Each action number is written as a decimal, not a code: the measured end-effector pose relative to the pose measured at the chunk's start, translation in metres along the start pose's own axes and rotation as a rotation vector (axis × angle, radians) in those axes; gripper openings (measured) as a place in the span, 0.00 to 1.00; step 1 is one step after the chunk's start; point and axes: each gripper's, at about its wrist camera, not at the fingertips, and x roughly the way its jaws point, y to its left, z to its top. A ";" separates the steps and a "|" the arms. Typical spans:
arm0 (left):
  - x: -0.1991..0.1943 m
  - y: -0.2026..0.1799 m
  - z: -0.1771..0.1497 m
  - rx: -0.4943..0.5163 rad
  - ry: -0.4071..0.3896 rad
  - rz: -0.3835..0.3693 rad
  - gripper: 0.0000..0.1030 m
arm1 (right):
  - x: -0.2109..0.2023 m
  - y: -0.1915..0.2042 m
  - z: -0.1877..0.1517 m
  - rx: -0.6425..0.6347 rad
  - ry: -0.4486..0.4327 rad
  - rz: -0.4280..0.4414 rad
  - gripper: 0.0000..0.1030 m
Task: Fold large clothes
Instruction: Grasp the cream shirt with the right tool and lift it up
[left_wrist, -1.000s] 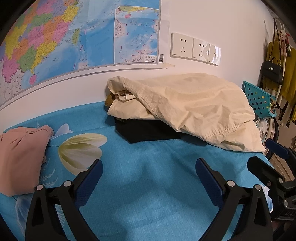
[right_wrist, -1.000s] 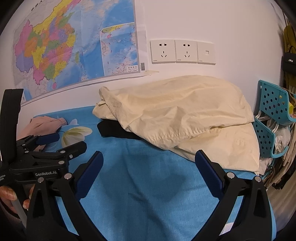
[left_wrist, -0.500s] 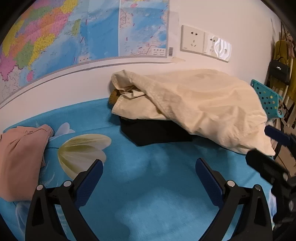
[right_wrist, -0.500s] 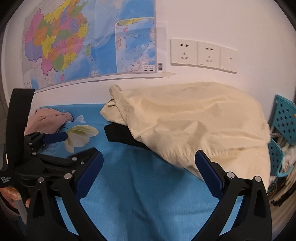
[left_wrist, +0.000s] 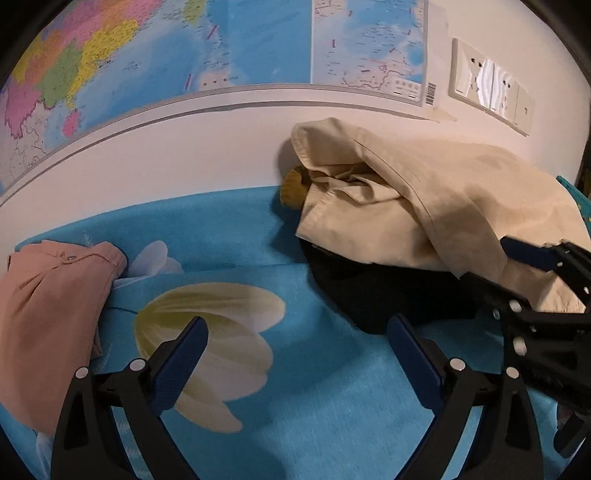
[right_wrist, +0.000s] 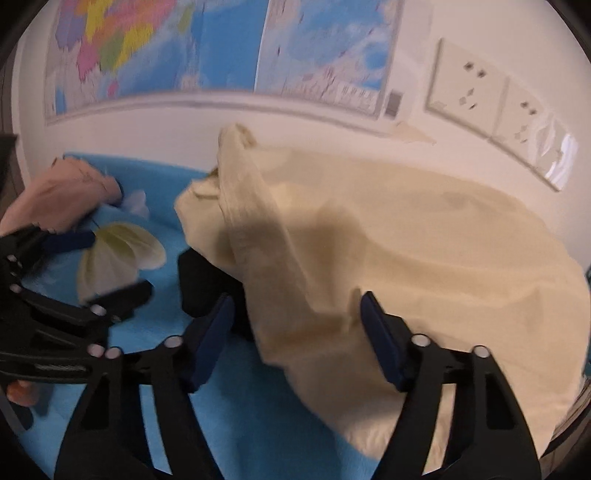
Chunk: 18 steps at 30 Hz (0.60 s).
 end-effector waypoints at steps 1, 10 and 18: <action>0.002 0.000 0.001 0.003 -0.001 -0.004 0.91 | 0.002 -0.001 0.001 -0.015 0.005 0.002 0.29; 0.015 -0.008 0.006 0.015 0.005 -0.040 0.91 | -0.052 -0.047 0.021 0.076 -0.118 0.040 0.37; 0.025 -0.008 0.010 0.011 0.010 -0.046 0.91 | -0.003 0.005 0.010 -0.106 -0.043 0.012 0.50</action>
